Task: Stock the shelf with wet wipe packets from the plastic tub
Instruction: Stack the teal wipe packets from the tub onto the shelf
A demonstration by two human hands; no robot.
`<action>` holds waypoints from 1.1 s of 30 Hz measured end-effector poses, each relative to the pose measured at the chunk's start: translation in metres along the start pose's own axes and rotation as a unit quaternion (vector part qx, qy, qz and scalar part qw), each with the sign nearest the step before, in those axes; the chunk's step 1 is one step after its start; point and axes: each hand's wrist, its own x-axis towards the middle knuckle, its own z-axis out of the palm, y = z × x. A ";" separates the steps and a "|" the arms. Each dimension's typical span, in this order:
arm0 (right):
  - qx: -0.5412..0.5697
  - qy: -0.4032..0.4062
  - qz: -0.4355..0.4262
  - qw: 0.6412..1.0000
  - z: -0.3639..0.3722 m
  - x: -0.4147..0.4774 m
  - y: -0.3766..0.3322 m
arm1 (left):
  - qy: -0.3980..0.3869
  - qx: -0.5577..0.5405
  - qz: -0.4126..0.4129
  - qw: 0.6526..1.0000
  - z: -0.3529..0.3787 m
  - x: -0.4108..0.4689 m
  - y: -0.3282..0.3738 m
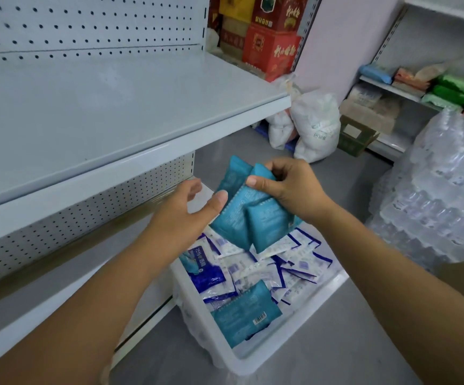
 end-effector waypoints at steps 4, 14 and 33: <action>0.062 -0.001 -0.050 0.997 -0.001 0.018 -0.048 | -0.026 -0.227 -0.018 0.973 -0.018 0.000 0.030; 0.147 0.004 -0.080 0.986 0.052 0.065 -0.147 | 0.063 -0.405 0.085 0.908 -0.093 -0.014 0.081; 0.174 -0.118 -0.117 0.971 0.327 0.076 -0.331 | 0.422 -0.360 0.150 0.819 -0.318 -0.141 0.038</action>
